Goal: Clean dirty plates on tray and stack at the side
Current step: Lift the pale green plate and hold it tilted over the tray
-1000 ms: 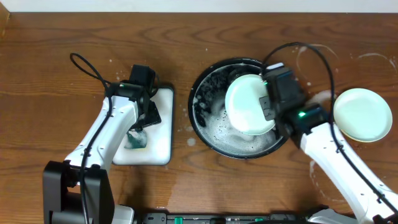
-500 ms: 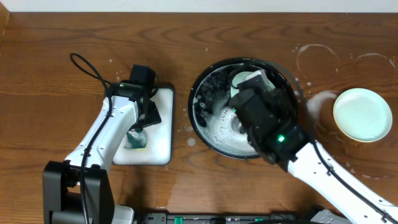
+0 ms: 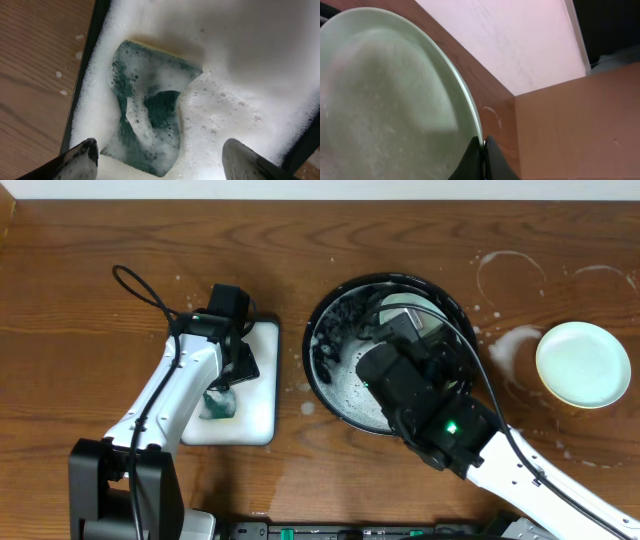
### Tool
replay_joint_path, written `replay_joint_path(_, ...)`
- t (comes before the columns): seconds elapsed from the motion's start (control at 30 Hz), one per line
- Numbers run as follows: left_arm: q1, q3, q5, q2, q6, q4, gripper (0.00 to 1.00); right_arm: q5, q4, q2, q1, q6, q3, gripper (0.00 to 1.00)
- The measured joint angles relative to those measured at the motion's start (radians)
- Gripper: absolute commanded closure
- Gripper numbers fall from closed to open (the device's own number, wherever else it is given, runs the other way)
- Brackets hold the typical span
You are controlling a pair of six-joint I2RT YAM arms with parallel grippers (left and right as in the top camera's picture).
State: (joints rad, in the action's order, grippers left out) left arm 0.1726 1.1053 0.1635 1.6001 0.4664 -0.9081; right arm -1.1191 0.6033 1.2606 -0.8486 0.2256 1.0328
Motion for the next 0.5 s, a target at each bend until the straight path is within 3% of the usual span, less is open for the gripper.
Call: replay_joint_path(0.5, 0.000, 0.000, 0.000, 0.000, 0.000, 0.000, 0.18, -0.016, -0.066, 0.000, -0.029, 0.135, 0.000, 0.99)
